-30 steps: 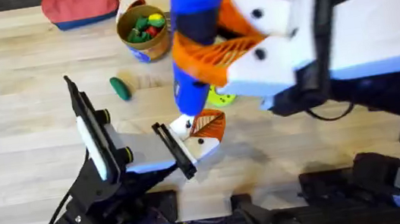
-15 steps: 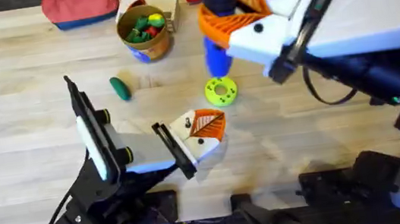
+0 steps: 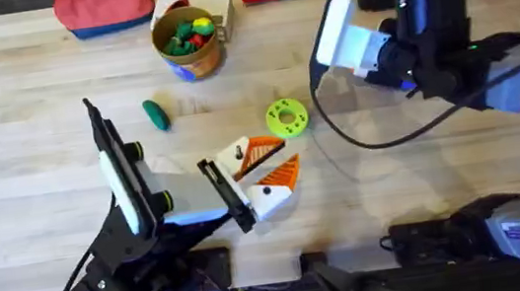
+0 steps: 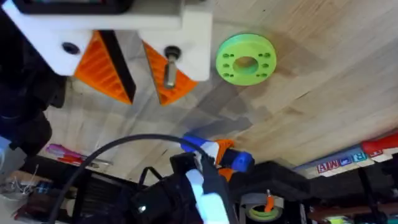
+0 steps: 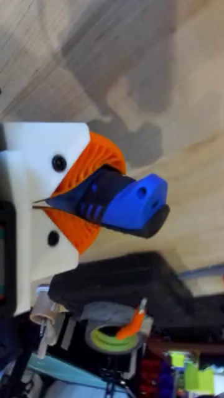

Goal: Pick up the gripper from the table and insert it into the empty holder that is missing its gripper. Then pick up a screw, insert it into the mounting hole, and use the screwdriver to tighten it. Finally, clean up the table by picking up the vegetable and placing it into the bucket.

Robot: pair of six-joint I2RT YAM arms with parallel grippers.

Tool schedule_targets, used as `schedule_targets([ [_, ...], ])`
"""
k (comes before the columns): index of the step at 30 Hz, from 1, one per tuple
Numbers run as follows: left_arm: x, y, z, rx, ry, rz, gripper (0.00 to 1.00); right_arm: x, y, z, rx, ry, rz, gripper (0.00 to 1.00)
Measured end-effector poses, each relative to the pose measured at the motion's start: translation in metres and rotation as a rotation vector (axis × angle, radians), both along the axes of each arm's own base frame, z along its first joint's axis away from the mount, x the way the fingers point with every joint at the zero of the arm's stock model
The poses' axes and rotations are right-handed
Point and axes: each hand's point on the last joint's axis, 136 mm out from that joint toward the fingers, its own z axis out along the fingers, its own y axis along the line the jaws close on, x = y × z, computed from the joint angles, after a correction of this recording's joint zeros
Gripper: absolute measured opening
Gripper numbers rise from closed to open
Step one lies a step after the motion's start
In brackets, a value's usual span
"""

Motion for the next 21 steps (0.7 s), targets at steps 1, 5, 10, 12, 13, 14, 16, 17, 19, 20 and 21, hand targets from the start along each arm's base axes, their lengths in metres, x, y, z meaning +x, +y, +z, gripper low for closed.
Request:
schedule_targets([
  [1, 0.0, 0.0, 0.0, 0.0, 0.0, 0.0, 0.32, 0.0, 0.001, -0.007, -0.019, 0.019, 0.014, 0.005],
  [5, 0.0, 0.0, 0.0, 0.001, -0.002, 0.0, 0.679, -0.003, 0.007, -0.027, -0.062, 0.073, 0.054, 0.005],
  [10, 0.0, 0.0, 0.0, 0.0, 0.0, 0.0, 0.995, -0.008, 0.013, -0.041, -0.061, 0.121, 0.06, 0.303],
  [12, 0.0, 0.0, 0.0, 0.0, 0.0, 0.0, 0.996, -0.01, 0.013, -0.043, -0.039, 0.128, 0.037, 0.427],
  [13, 0.0, 0.0, 0.0, 0.0, 0.0, 0.0, 0.997, -0.009, 0.013, -0.042, -0.023, 0.126, 0.022, 0.581],
  [14, 0.0, 0.0, 0.0, 0.0, 0.0, 0.0, 0.997, -0.008, 0.013, -0.04, -0.008, 0.122, 0.008, 0.724],
  [16, 0.0, 0.0, 0.0, 0.0, 0.0, 0.0, 0.997, -0.004, 0.013, -0.034, 0.023, 0.105, -0.03, 0.96],
  [17, 0.0, 0.0, 0.0, 0.0, 0.0, 0.0, 0.997, -0.004, 0.012, -0.033, 0.041, 0.106, -0.049, 0.981],
  [19, 0.0, 0.0, 0.0, 0.0, 0.0, 0.001, 0.997, -0.009, 0.011, -0.034, 0.069, 0.123, -0.082, 0.99],
  [20, 0.001, 0.0, 0.0, 0.0, 0.0, 0.004, 0.997, -0.011, 0.011, -0.034, 0.083, 0.127, -0.098, 0.99],
  [21, 0.001, 0.001, 0.0, 0.0, -0.001, 0.009, 0.997, -0.013, 0.01, -0.033, 0.098, 0.132, -0.115, 0.99],
])
